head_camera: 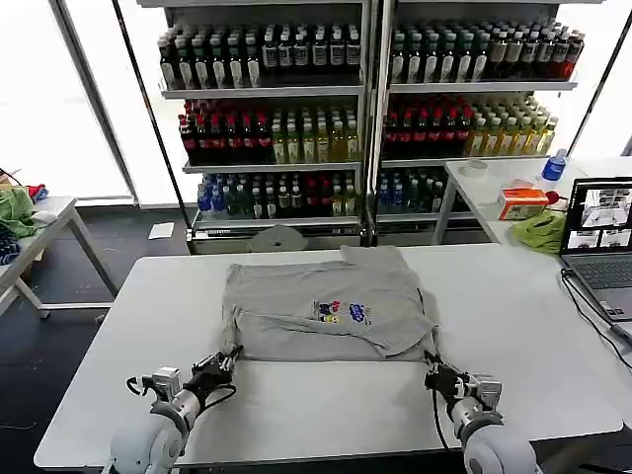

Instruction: Fold and organize the clothes.

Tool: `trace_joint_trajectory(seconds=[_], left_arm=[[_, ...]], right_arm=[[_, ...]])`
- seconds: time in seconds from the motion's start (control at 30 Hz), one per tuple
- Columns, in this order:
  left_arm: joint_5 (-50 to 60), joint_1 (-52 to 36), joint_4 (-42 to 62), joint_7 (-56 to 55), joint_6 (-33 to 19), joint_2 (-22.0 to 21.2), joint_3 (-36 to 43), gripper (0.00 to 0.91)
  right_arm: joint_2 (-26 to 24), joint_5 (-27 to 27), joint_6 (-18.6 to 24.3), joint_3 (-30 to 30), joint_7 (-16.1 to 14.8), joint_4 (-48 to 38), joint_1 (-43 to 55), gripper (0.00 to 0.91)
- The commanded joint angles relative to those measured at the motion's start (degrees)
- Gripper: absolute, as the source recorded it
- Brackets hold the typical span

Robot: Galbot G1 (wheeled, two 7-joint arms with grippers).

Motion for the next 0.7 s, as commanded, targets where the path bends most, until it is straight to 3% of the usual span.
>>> trace_joint_trajectory(seconds=[0.03,0.13,0.43,0.7], left_arm=[[0.31,2.43,-1.39,0.02,-0.15,-0.85,-1.49,0.020],[0.72,3.85,-2.66,0.03,0.23,-1.32,-2.65,0.020],[3.49,13.94,-9.63,0.17,0.33,-2.96,-6.49,0.020],[7.19,21.40,-17.84,0.41,1.12,-5.95,-9.99,0.020]], right_arm=[[-1.68,1.02,2.01,0.28,-2.81,1.10,-0.99,0.000],[-3.28,1.94,3.17,0.55,-4.74,1.89,-2.08,0.000],[-8.49,2.90,4.94,2.27,-5.46,5.89,-10.25,0.000],[-9.96,2.36,7.07,4.95,-5.99,10.72,-20.05,0.000]])
